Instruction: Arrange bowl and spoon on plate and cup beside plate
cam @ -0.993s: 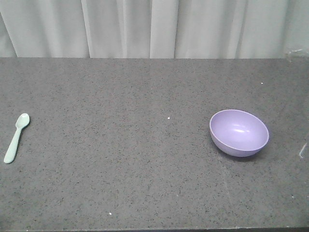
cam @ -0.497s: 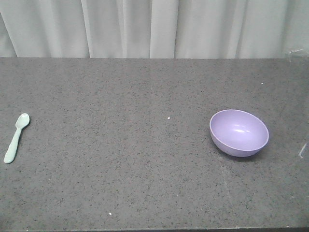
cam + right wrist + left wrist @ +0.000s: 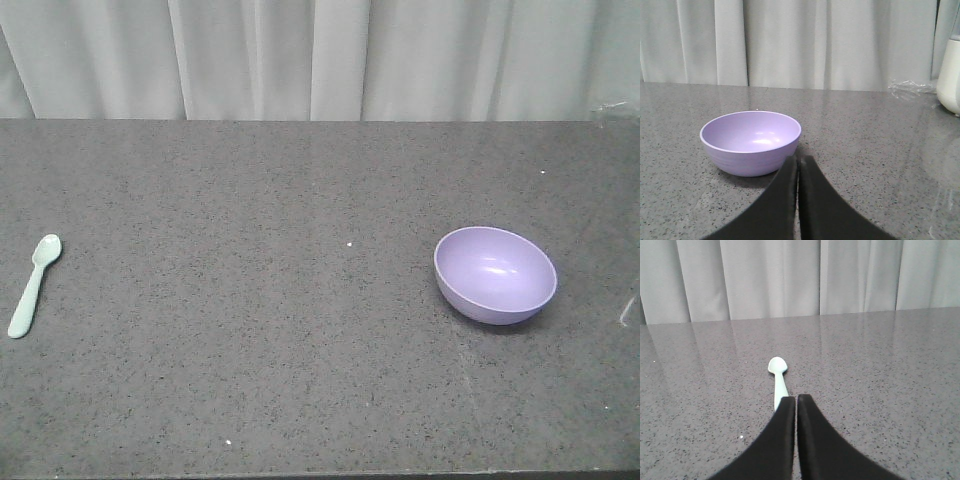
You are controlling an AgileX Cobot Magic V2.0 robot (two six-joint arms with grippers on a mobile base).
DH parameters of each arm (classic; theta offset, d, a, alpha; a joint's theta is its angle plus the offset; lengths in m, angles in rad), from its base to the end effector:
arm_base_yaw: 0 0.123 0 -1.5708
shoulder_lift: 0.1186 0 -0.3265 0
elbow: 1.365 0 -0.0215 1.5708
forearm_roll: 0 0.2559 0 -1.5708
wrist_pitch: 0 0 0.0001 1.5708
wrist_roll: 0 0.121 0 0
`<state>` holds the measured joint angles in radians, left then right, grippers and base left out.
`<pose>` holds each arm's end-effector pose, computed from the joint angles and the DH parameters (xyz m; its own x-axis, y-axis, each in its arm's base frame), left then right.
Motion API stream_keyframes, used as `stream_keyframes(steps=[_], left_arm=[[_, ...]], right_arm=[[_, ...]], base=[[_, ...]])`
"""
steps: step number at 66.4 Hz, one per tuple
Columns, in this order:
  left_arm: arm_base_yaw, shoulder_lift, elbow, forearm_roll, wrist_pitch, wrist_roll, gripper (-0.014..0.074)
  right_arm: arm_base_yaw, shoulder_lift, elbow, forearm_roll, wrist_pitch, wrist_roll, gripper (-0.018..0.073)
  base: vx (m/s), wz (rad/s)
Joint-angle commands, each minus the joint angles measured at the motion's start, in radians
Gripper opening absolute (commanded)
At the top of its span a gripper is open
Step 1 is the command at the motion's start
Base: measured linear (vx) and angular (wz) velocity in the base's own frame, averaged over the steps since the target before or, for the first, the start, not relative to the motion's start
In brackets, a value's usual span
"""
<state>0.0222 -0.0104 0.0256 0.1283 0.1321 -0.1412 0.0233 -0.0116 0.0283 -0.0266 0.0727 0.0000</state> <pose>0.0498 0.0032 0.1909 -0.0584 -0.0153 -0.9982 -0.0398 0.9991 -0.0130 0.0501 0.0009 0.1970 -0.0016 -0.0266 -0.9996 -0.0214 0.9994 -0.0265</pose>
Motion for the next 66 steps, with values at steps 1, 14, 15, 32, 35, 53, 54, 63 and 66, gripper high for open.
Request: stream_keyframes(steps=[1, 14, 15, 32, 35, 53, 54, 63, 66], left_arm=[[0.001, -0.005, -0.008, -0.001, -0.067, -0.012, -0.0006], [0.001, -0.005, -0.008, -0.001, -0.067, -0.012, -0.0006], [0.001, -0.005, -0.008, -0.001, -0.067, -0.012, -0.0006], [0.001, -0.005, -0.008, -0.001, -0.067, -0.012, -0.0006], [0.001, -0.005, -0.008, -0.001, -0.067, -0.012, -0.0006], [0.001, -0.005, -0.008, -0.001, -0.067, -0.012, -0.0006], [0.001, -0.005, -0.008, -0.001, -0.067, -0.012, -0.0006], [0.001, -0.005, -0.008, -0.001, -0.067, -0.012, -0.0006], [0.001, -0.005, -0.008, -0.001, -0.067, -0.012, -0.0006]], right_arm=[[0.001, -0.01, 0.003, -0.004, -0.073, 0.0, -0.0003], [0.001, -0.01, 0.003, -0.004, -0.073, 0.0, -0.0003], [0.001, -0.01, 0.003, -0.004, -0.073, 0.0, -0.0003], [0.001, -0.01, 0.003, -0.004, -0.073, 0.0, -0.0003], [0.001, -0.01, 0.003, -0.004, -0.073, 0.0, -0.0003], [0.001, -0.01, 0.003, -0.004, -0.073, 0.0, -0.0003], [0.001, -0.01, 0.003, -0.004, -0.073, 0.0, -0.0003], [0.001, -0.01, 0.003, 0.068, -0.073, 0.03, -0.0003], [0.001, -0.01, 0.003, 0.119, -0.073, 0.051, -0.0003]], base=[[0.0, 0.0], [0.0, 0.0], [0.0, 0.0], [0.0, 0.0], [0.0, 0.0], [0.0, 0.0], [0.0, 0.0], [0.0, 0.0], [0.0, 0.0]])
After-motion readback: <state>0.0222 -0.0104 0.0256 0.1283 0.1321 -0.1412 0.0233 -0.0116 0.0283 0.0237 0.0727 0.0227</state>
